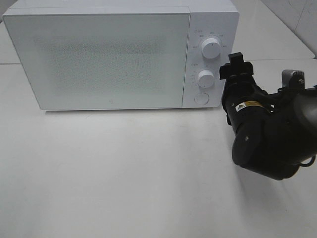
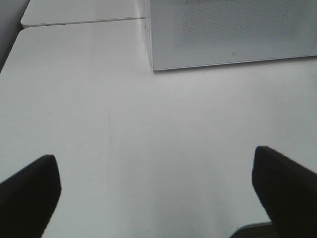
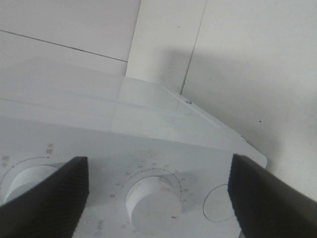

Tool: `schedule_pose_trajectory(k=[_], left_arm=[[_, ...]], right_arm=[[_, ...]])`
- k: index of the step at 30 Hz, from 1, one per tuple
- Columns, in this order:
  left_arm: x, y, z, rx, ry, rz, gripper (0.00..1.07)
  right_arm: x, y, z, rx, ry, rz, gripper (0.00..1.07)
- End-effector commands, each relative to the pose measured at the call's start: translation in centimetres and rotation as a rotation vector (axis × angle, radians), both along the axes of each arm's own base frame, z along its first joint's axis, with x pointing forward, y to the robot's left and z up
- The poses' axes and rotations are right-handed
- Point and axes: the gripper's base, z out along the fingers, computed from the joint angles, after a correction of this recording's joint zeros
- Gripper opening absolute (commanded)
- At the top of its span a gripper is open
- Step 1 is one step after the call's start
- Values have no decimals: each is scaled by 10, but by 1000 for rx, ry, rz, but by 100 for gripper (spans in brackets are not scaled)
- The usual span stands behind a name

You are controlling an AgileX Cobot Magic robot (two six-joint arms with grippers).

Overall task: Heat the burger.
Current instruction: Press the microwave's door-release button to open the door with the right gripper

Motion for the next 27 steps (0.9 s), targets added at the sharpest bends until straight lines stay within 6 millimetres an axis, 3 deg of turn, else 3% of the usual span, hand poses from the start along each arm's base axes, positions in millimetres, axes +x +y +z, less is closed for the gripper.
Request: schedule_pose_trajectory(k=[1, 8, 14, 27], left_arm=[[-2, 0, 0, 1, -28, 2, 98], [-2, 0, 0, 1, -28, 2, 98], [-2, 0, 0, 1, -28, 2, 98], [-2, 0, 0, 1, -28, 2, 98]], right_arm=[[-11, -4, 8, -48, 36, 64, 75], [-32, -8, 20, -133, 129, 217, 75], [-49, -7, 32, -309, 227, 409, 75], [-90, 5, 60, -697, 328, 996, 75]])
